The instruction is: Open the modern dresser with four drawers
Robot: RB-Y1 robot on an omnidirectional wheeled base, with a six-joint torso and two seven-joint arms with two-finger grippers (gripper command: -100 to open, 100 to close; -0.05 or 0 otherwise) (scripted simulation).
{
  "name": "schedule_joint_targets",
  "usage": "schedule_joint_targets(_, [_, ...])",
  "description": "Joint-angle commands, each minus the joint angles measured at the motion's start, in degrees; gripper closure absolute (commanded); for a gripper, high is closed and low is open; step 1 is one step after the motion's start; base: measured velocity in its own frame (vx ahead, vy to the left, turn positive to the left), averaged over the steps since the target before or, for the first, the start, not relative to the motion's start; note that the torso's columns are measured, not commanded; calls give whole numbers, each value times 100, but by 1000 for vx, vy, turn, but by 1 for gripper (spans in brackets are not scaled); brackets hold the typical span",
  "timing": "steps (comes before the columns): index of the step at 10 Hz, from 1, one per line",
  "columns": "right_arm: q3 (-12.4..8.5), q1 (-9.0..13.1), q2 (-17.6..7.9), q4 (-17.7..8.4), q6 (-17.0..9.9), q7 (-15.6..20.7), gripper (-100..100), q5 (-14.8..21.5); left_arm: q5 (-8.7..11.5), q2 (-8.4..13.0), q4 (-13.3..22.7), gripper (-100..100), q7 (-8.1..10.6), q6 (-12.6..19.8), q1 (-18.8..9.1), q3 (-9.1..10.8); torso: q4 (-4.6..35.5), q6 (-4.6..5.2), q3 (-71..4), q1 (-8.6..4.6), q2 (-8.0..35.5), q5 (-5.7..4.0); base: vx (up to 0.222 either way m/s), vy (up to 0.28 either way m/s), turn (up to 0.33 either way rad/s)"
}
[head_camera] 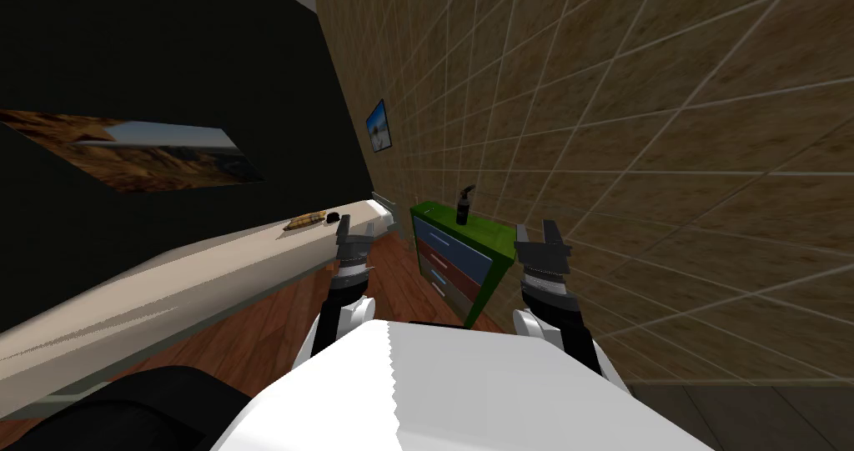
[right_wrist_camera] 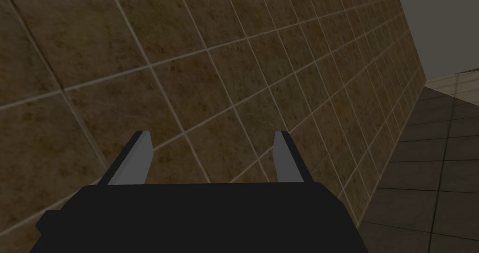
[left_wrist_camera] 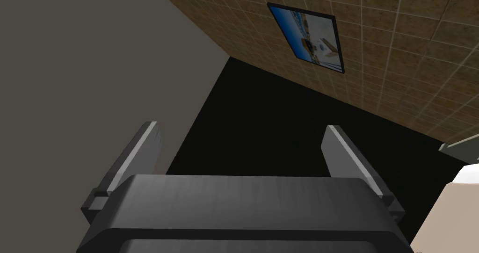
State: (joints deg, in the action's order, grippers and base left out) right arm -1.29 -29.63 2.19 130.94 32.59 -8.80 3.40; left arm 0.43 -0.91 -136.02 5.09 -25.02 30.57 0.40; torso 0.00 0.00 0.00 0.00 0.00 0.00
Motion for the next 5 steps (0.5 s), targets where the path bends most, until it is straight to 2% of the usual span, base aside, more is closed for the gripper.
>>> schedule_joint_targets(1, [0, 0, 0, 0, 0, 0, 0, 0, 0, 0, 0, 0, 0, 0, 0, 0, 235, 0, -467, 0, 232, 0, 0, 0, 0])
schedule_joint_targets(5, [0, 0, 0, 1, 0, 0, 0, 0, 0, 0, -1, 0, 0, 0, 0, 0, 1846, 0, -3692, 0, 1845, 0, 0, 0, 0])
